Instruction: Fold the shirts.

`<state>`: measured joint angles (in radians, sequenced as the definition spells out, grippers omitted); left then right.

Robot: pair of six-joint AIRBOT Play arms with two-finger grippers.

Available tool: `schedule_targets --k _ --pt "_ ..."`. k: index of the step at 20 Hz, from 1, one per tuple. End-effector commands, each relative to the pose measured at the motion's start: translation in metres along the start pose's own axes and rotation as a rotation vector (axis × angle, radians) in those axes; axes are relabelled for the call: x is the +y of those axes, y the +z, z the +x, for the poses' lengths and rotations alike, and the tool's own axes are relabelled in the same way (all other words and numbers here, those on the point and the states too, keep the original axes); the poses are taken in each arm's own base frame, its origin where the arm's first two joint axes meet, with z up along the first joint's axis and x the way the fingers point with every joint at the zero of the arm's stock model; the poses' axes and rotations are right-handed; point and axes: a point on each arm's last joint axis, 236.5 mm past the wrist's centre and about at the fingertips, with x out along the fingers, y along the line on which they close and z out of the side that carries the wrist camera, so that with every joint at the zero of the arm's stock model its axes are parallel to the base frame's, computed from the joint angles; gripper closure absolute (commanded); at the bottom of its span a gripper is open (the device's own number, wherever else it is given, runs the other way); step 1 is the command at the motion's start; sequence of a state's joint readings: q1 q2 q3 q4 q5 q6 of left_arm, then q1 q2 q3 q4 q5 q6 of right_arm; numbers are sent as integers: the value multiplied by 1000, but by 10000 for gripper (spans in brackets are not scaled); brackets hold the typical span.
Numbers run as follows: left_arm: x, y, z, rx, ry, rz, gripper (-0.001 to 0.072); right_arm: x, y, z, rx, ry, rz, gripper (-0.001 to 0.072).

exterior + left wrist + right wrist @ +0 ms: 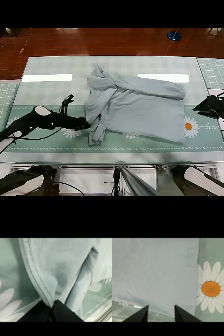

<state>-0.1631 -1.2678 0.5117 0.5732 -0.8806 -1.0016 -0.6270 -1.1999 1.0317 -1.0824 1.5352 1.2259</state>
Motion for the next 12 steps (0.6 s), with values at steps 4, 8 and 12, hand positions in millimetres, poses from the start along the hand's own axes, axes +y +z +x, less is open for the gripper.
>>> schedule_targets --k 4,8,12 --pt "-11 -8 0 33 -40 14 667 -12 -18 -1 61 -17 51 284" --pt "-16 -16 0 64 -61 14 667 -10 -56 17 126 126 180 202" --pt "-21 -24 -2 102 -87 26 666 -27 -89 44 106 151 254 155"
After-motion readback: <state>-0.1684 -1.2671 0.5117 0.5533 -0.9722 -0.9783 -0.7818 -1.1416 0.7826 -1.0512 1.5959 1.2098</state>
